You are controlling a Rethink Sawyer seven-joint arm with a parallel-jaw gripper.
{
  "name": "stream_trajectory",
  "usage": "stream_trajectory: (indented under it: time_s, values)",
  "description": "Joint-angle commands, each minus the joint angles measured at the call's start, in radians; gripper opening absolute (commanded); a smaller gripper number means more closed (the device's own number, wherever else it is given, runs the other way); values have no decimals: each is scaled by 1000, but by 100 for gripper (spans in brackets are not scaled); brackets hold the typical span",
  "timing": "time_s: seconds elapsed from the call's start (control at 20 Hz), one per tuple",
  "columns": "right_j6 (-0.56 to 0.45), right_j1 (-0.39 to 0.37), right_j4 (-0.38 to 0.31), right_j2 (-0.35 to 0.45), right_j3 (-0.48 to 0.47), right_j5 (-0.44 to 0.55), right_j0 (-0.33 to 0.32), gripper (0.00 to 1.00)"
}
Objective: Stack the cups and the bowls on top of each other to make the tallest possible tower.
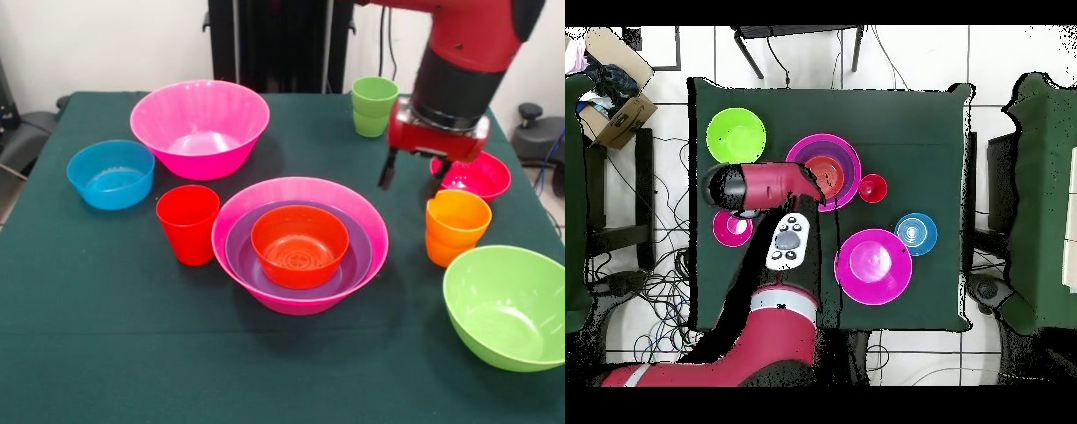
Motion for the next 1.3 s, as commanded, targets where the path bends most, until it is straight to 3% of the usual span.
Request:
stream_trajectory:
  time_s: [0.05, 0.3, 0.65, 1.0, 1.3]
  values:
    - [253, -33, 72, 28, 31, 78, 53, 100]
    - [243, 22, 91, 39, 8, 54, 58, 100]
    - [191, 143, 75, 44, -125, 34, 19, 100]
    - [123, 164, 58, 73, -154, 26, -14, 100]
    - [136, 185, 61, 77, -183, 22, -1, 100]
